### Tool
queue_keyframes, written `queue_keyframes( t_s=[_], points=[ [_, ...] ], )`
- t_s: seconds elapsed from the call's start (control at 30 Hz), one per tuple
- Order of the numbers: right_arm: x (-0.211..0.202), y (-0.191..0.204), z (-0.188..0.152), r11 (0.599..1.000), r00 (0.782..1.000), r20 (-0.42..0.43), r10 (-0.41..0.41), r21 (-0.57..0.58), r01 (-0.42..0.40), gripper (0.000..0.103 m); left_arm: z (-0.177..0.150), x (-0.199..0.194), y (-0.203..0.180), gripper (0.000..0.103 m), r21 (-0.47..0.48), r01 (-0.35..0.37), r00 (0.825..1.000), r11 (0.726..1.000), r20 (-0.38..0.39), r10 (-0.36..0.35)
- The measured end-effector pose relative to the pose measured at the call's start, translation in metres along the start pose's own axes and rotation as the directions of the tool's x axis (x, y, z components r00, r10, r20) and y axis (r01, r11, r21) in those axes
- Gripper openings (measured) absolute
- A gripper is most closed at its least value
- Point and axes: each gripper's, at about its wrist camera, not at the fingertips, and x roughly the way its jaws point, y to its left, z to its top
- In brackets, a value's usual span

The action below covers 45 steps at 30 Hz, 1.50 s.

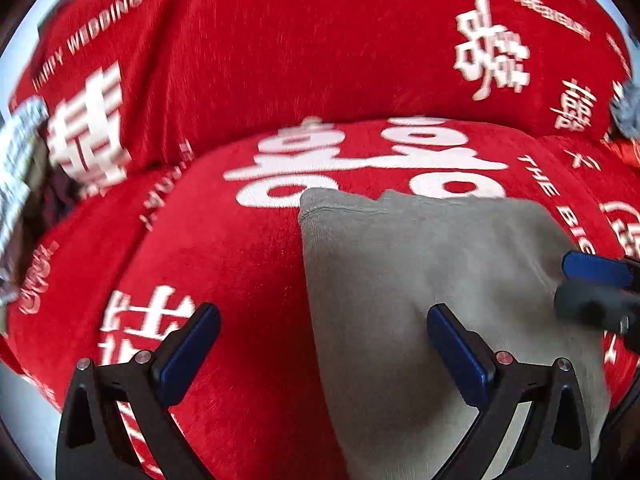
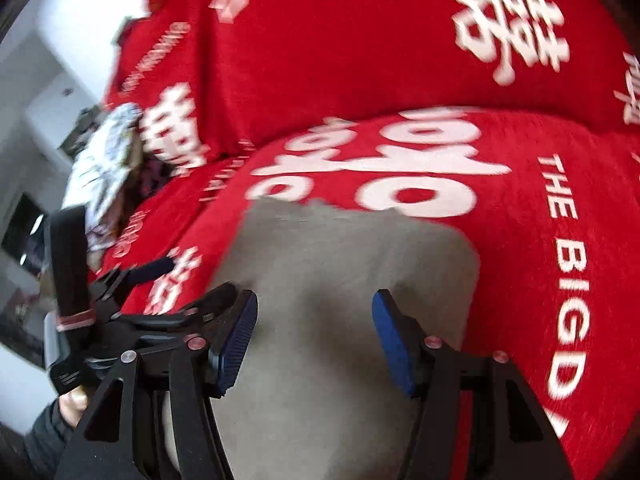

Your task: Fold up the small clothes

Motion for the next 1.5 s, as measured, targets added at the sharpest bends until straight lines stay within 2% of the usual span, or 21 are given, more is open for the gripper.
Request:
queue_keyframes(
  t_s=[0.1, 0.2, 0.33, 0.5, 0.7, 0.9, 1.1, 1.5],
  points=[
    [-0.007, 0.015, -0.027, 0.998, 1.000, -0.001, -0.024, -0.054, 0.024, 0.064, -0.018, -0.018, -0.007, 0.103, 0.027, -0.017, 0.999, 0.999, 0.050, 0.016],
    [-0.009, 0.005, -0.050, 0.989, 0.990, -0.014, -0.141, -0.038, 0.140, 0.063, -0.034, -0.037, -0.008, 0.103, 0.017, -0.023, 0.993, 1.000, 0.114, 0.021],
    [-0.039, 0.007, -0.066, 0.984, 0.982, 0.072, -0.175, -0.010, 0.176, 0.064, -0.047, -0.063, -0.005, 0.103, -0.027, 0.034, 0.982, 0.999, 0.187, -0.028],
    [-0.060, 0.033, -0.069, 0.972, 0.966, 0.142, -0.214, -0.062, 0.225, 0.065, -0.052, -0.082, -0.011, 0.103, -0.041, -0.001, 0.968, 0.999, 0.249, 0.011],
    [-0.059, 0.059, -0.075, 0.925, 0.929, 0.163, -0.333, -0.137, 0.355, 0.066, -0.056, -0.088, -0.007, 0.103, -0.084, 0.004, 0.974, 0.996, 0.225, 0.015],
    [-0.058, 0.066, -0.078, 0.918, 0.921, 0.154, -0.358, -0.123, 0.377, 0.068, -0.063, -0.093, -0.004, 0.103, -0.114, 0.036, 0.975, 0.993, 0.221, -0.010],
    [-0.055, 0.071, -0.083, 0.905, 0.909, 0.151, -0.390, -0.123, 0.408, 0.070, -0.070, -0.093, -0.009, 0.103, -0.143, -0.039, 0.977, 0.989, 0.204, 0.068],
    [-0.057, 0.070, -0.085, 0.903, 0.906, 0.145, -0.399, -0.109, 0.415, 0.070, -0.073, -0.093, -0.008, 0.103, -0.162, -0.027, 0.983, 0.986, 0.176, 0.056]
  ],
)
